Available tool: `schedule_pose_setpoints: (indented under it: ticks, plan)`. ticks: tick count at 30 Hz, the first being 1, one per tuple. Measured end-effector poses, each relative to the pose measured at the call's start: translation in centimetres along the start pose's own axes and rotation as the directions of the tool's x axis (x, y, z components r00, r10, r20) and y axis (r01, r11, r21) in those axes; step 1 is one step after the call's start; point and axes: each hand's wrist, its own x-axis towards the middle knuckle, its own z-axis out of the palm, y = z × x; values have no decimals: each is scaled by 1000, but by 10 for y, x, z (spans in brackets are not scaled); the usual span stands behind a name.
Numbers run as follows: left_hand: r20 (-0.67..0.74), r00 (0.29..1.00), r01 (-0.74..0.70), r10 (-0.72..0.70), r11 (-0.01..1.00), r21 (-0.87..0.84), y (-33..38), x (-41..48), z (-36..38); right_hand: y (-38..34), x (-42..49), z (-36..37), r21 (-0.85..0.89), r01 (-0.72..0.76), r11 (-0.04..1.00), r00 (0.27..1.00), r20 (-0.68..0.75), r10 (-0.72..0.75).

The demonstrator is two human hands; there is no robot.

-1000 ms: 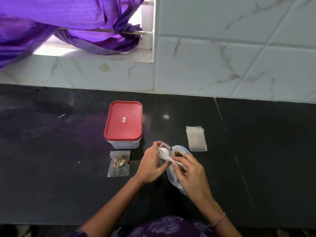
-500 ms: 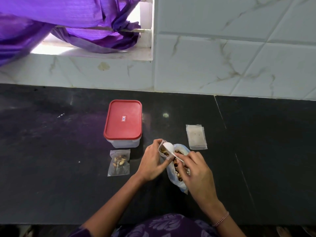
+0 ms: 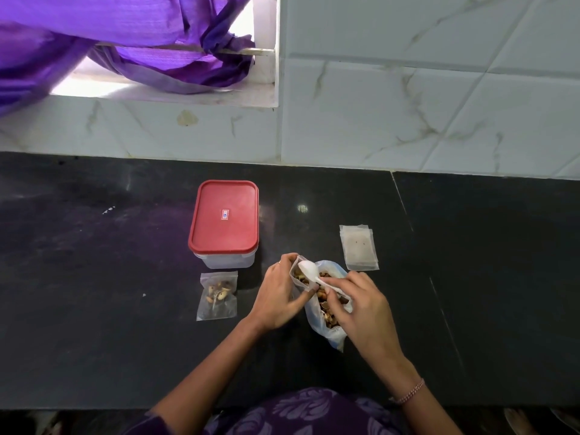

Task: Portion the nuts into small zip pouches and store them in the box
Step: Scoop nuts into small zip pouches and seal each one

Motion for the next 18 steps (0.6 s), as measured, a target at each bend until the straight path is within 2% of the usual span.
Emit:
schedule_pose_setpoints:
  ticks: [2, 5, 7, 9, 13, 18]
  plan:
    - [-4, 1000, 11, -11, 1000, 4, -1, -1, 0, 1, 2, -4, 140, -116, 983, 991, -51, 124]
    - [4, 1000, 30, -30, 999, 17, -4, -3, -1, 12, 2, -10, 289, -342, 894, 923, -76, 378]
    - [18, 999, 41, -42, 999, 25, -7, -6, -1, 24, -1, -10, 210, -484, 849, 870, 15, 492]
    - [30, 999, 42, -44, 998, 41, -9, -9, 0, 33, -8, -7, 48, -567, 822, 819, 139, 556]
    - [72, 996, 57, -61, 997, 60, -11, -14, 3, 33, -18, 3, -199, -517, 833, 793, 256, 553]
    - [139, 988, 56, -69, 994, 91, -13, -20, 6, 21, -15, 13, -401, -339, 851, 843, 273, 464]
